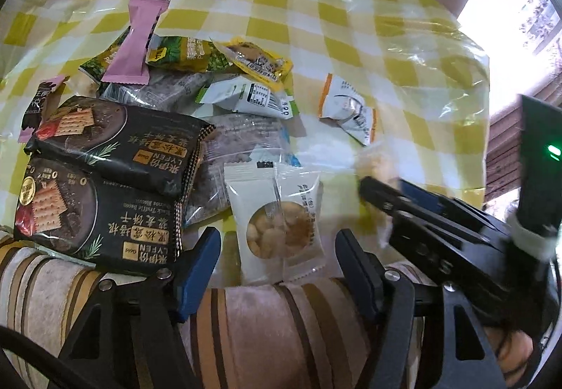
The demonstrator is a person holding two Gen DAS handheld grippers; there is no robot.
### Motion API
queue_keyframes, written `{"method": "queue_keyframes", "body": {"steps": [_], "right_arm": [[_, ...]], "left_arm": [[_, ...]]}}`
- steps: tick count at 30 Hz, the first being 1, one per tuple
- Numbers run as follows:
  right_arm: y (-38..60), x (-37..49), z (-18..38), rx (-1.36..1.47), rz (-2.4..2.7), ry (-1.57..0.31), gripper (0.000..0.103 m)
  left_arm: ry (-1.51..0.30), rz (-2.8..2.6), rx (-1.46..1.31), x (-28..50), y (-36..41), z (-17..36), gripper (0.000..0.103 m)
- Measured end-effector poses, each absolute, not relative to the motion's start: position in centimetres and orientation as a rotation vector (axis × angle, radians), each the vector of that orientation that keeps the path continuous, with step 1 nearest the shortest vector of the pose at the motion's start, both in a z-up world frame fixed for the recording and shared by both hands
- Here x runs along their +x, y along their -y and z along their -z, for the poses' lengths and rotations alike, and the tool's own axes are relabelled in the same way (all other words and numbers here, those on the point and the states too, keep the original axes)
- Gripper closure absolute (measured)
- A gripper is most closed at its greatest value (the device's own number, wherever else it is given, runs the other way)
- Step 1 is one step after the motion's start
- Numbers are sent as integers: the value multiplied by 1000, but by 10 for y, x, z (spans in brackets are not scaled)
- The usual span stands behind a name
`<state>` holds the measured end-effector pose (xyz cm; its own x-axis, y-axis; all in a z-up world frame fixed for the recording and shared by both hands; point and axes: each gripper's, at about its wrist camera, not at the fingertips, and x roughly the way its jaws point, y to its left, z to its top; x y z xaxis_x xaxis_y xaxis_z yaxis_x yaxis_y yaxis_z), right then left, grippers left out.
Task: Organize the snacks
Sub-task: 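Reach the right tool to the clear cookie packet and close on it, then carry the cookie packet to the white box and open the right tool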
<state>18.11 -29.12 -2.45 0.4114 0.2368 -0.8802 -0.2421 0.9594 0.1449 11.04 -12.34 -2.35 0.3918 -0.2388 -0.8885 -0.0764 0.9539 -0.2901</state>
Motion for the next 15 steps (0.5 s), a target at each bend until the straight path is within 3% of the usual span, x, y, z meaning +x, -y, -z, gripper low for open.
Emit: {"method": "queue_keyframes", "body": {"steps": [4, 15], "right_arm": [[303, 172, 18, 14, -270, -1080, 65], [345, 145, 3, 78, -196, -1039, 65]], "left_arm": [[-1198, 73, -284, 121, 129, 31, 46], [-1159, 58, -195, 133, 151, 29, 60]]}}
